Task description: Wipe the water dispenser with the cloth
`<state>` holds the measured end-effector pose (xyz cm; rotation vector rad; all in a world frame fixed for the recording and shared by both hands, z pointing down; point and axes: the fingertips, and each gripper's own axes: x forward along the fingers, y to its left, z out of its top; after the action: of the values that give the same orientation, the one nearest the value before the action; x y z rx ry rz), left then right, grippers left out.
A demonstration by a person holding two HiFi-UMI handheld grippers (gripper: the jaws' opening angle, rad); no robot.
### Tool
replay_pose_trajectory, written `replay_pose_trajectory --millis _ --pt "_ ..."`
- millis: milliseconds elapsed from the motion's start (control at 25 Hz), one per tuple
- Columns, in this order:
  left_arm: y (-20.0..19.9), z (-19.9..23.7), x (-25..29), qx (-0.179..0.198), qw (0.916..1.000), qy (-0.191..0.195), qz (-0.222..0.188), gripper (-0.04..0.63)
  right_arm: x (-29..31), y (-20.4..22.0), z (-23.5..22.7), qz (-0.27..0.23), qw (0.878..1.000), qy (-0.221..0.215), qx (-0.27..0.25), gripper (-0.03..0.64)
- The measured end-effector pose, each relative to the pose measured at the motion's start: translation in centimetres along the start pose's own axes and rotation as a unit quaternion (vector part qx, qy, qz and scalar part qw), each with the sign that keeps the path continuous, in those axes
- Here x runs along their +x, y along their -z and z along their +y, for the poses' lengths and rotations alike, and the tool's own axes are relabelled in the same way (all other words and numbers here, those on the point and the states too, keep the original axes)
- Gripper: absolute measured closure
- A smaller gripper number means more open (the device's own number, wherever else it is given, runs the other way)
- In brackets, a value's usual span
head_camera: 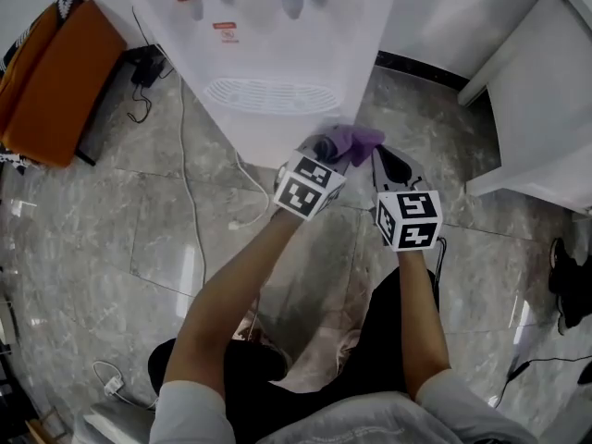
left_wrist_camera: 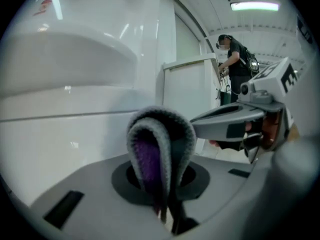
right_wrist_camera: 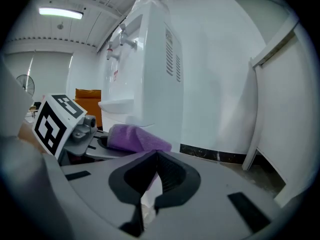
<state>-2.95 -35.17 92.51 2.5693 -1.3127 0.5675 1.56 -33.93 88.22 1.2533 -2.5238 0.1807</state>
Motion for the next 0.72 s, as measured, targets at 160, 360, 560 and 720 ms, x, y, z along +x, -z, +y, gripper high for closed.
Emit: replay_pose_trajectory --millis 160,360,560,720 --pt "1.2 1.5 -1.2 -0.055 0.9980 -0.020 -0.023 0.537 0.4 1.9 -0.6 -0.001 1.000 0.001 0.010 0.603" --pt "5.5 5.8 -3.8 -0.088 0.9946 -0.051 0.021 0.537 1.3 1.9 1.4 0.014 0.999 -0.030 0.005 0.603" --pt "10.9 13.8 -8.0 -0.215 0.9671 -0.136 -0.003 0.536 2.7 2.5 5.1 0.022 0.996 -0.069 -0.050 0.603" --pt "13.9 17.8 -10.0 -0.228 0.9613 -0.155 -0.004 0.532 3.6 2.3 7.4 0.021 0.994 -0.093 -0.056 0.603"
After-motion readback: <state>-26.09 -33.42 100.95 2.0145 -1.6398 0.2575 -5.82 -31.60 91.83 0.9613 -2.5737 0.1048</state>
